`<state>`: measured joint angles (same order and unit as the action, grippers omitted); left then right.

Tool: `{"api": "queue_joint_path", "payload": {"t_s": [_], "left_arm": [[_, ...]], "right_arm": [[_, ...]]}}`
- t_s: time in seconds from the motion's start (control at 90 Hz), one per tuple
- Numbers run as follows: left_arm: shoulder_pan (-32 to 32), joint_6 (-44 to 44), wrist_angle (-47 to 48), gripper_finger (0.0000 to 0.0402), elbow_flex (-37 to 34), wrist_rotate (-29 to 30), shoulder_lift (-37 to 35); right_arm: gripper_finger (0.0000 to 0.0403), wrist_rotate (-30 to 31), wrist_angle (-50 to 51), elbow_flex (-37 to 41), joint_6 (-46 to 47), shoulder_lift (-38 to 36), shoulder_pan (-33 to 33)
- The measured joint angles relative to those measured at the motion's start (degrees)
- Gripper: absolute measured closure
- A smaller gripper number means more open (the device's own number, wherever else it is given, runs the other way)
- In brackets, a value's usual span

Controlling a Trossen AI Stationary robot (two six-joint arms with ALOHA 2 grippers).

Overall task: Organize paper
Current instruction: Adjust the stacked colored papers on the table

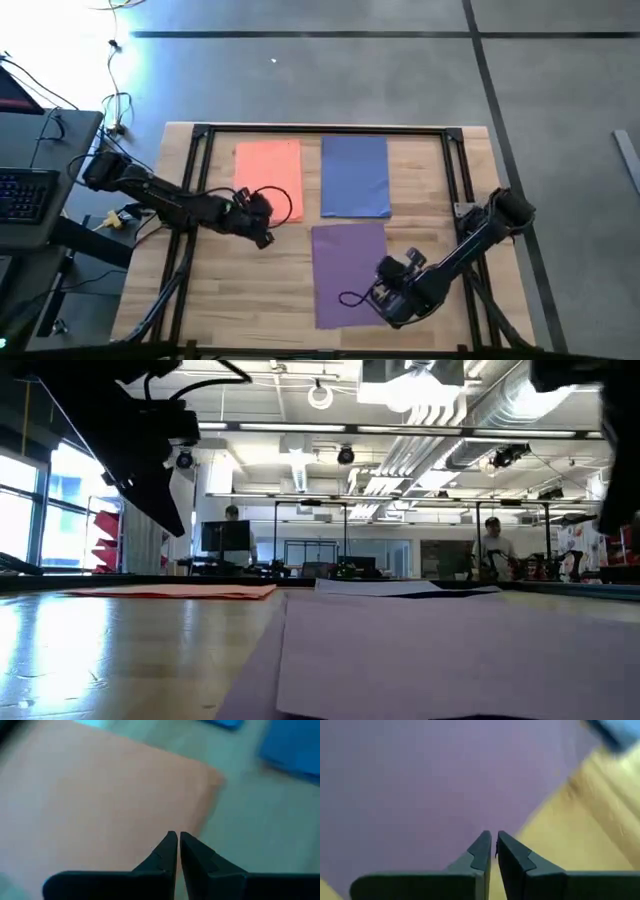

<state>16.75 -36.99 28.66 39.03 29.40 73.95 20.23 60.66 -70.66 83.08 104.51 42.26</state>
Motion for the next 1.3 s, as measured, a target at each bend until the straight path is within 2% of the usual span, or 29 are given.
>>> {"api": "queue_joint_path", "payload": {"t_s": [0.133, 0.244, 0.467, 0.611, 0.778, 0.989, 1.2, 1.3], "left_arm": [[3.92, 1.17, -6.64, 0.0401, 0.02, -2.78, 2.36], [8.41, 4.14, -14.54, 0.0401, 1.53, -4.24, 8.34], [10.30, 8.29, -15.50, 0.0401, 10.10, -7.87, 25.99], [9.95, 12.12, -15.80, 0.0401, 15.27, -7.81, 32.80], [8.66, 14.70, -18.01, 0.0401, 18.17, -8.18, 35.79], [6.35, 16.19, -23.39, 0.0401, 18.23, -11.43, 36.09], [5.56, 16.61, -24.61, 0.0401, 18.24, -12.64, 36.20], [5.56, 16.63, -24.48, 0.0401, 18.25, -12.60, 36.20]], "right_arm": [[0.0398, -6.35, 0.09, 4.44, 5.28, 0.04, 0.92], [0.0400, -9.66, -1.10, 6.64, 6.89, 0.04, 1.31], [0.0400, -11.43, -11.77, 8.84, 4.12, 0.04, -0.18], [0.0400, -12.31, -18.84, 11.08, 1.91, -0.21, -1.29], [0.0400, -12.59, -20.00, 11.53, 0.66, -0.31, -2.24], [0.0400, -12.11, -20.71, 11.53, 0.27, -0.20, -2.42], [0.0400, -11.62, -21.22, 11.35, 0.36, -0.09, -2.42], [0.0400, -11.85, -18.31, 9.93, 0.99, 0.17, -2.46]]}}
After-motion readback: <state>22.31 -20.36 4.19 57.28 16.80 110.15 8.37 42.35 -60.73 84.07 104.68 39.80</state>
